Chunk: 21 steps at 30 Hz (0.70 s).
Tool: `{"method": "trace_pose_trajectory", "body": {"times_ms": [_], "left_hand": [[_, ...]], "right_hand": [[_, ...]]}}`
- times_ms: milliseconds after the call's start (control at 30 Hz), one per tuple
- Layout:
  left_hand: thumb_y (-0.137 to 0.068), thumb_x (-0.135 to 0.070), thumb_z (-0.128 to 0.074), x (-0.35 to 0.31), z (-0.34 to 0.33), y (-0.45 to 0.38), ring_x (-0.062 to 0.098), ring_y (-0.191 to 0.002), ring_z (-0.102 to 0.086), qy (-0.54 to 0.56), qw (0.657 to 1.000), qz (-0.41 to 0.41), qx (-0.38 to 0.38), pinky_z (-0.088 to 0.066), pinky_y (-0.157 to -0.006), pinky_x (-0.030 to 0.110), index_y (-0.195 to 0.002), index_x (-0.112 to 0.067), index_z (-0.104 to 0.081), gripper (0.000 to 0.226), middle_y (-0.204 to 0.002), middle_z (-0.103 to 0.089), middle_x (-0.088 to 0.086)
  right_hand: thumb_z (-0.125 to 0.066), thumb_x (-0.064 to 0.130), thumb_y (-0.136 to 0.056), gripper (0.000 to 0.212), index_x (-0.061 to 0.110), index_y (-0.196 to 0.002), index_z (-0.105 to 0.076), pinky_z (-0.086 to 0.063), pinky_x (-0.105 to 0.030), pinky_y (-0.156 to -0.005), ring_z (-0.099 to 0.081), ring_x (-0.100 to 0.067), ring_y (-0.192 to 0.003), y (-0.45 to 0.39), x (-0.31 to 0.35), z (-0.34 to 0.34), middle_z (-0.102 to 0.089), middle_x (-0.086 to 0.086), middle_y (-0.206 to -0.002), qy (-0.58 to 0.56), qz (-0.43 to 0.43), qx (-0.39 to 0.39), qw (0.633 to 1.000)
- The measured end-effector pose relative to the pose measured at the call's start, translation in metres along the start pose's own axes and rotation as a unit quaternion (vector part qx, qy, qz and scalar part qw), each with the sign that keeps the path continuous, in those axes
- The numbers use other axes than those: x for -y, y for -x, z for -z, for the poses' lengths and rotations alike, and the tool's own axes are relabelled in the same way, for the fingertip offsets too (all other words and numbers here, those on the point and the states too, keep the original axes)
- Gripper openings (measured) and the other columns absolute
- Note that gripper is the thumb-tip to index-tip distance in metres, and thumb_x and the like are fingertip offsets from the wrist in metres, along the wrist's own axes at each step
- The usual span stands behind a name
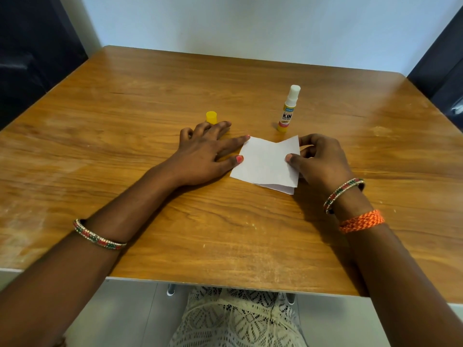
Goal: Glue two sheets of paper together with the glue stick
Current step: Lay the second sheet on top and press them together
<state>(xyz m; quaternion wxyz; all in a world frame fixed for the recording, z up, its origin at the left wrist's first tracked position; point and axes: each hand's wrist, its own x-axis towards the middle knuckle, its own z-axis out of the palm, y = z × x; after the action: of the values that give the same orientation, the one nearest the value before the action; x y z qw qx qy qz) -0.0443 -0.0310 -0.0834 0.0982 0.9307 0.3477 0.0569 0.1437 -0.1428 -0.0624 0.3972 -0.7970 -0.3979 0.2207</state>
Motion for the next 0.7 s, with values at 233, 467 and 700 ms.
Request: {"method": "trace_pose_trajectory", "body": {"times_ms": [233,467,700], "left_hand": [[-0.093,-0.056,-0.023,0.001,-0.002,-0.001,0.024,-0.140,-0.005,-0.010,1.000,-0.006,0.014,-0.009,-0.104,0.047,-0.138,-0.053,-0.022,0.045,-0.157,-0.009,-0.003],[-0.078,-0.072,-0.017,0.000,-0.003,-0.002,0.024,-0.140,-0.008,-0.019,0.999,0.003,0.028,-0.010,-0.104,0.047,-0.138,-0.054,-0.017,0.063,-0.156,-0.012,-0.002],[-0.082,-0.070,-0.022,0.001,-0.004,-0.002,0.024,-0.140,-0.007,-0.014,1.000,0.002,0.020,-0.011,-0.103,0.047,-0.139,-0.053,-0.018,0.060,-0.156,-0.013,-0.003]], "right_hand": [[-0.067,0.017,-0.082,0.040,0.015,-0.120,-0.055,-0.043,-0.020,-0.050,-0.057,-0.016,-0.079,0.002,0.002,-0.002,-0.061,-0.004,-0.094,0.021,0.009,-0.014,1.000],[-0.068,0.016,-0.079,0.035,0.017,-0.111,-0.054,-0.051,-0.031,-0.065,-0.060,-0.020,-0.082,0.007,0.003,-0.004,-0.063,-0.006,-0.094,0.045,0.034,-0.041,0.998],[-0.068,0.018,-0.080,0.039,0.015,-0.116,-0.051,-0.048,-0.028,-0.069,-0.055,-0.016,-0.084,0.011,0.005,-0.009,-0.057,-0.001,-0.092,0.081,0.057,-0.061,0.993]]}}
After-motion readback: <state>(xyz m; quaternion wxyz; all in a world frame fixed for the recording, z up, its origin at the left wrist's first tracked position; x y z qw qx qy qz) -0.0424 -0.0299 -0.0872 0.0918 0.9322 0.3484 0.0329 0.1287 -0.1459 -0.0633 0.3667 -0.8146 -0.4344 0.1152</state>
